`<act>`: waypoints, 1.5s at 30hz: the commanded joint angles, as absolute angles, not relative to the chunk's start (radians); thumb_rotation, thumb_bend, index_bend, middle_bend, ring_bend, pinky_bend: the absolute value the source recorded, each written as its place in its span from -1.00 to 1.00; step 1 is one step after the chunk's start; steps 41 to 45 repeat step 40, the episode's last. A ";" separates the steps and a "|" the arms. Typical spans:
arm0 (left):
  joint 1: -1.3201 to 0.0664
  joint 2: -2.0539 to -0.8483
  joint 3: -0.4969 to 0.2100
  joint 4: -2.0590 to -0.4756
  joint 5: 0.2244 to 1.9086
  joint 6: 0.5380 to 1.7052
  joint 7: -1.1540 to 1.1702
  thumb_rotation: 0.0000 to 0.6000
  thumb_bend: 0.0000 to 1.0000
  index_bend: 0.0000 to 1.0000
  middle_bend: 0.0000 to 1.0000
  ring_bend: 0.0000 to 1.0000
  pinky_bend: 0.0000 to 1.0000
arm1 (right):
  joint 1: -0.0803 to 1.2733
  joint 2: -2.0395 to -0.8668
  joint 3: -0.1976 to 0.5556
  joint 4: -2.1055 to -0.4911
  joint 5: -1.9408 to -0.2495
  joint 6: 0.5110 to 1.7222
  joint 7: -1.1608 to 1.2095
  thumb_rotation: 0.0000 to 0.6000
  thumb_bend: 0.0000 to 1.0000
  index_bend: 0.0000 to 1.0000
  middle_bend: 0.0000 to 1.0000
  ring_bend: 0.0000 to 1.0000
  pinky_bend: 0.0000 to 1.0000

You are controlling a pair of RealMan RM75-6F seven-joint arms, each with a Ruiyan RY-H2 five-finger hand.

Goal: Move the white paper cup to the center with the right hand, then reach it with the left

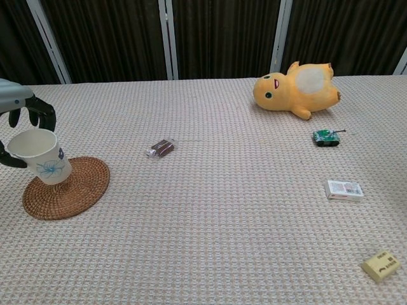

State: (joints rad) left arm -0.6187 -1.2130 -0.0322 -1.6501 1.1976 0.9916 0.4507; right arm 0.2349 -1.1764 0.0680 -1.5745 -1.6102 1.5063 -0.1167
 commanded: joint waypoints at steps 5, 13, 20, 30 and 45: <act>-0.624 -1.254 -0.033 -1.604 1.191 0.979 0.463 1.00 -0.91 -0.12 -0.18 -0.33 -0.13 | 0.232 -1.175 0.073 -1.573 -1.606 1.506 -0.114 1.00 -1.00 -1.00 -1.00 -1.00 -1.00; -0.629 -1.277 -0.032 -1.586 1.186 0.963 0.454 1.00 -1.00 -0.94 -0.99 -0.99 -0.66 | 0.231 -1.173 0.078 -1.570 -1.602 1.503 -0.108 1.00 -1.00 -1.00 -1.00 -1.00 -1.00; -0.590 -1.196 -0.058 -1.678 1.176 1.048 0.423 1.00 -1.00 -1.00 -1.00 -1.00 -0.98 | 0.228 -1.169 0.079 -1.574 -1.607 1.507 -0.102 1.00 -1.00 -1.00 -1.00 -1.00 -1.00; -0.341 -1.114 -0.077 -1.817 1.317 1.512 0.265 1.00 -1.00 -1.00 -1.00 -1.00 -1.00 | 0.218 -1.162 0.085 -1.578 -1.603 1.519 -0.089 1.00 -1.00 -1.00 -1.00 -1.00 -1.00; -0.232 -1.163 -0.001 -1.787 1.395 1.606 0.247 1.00 -1.00 -1.00 -1.00 -1.00 -1.00 | 0.206 -1.153 0.088 -1.581 -1.605 1.539 -0.073 1.00 -1.00 -1.00 -1.00 -1.00 -1.00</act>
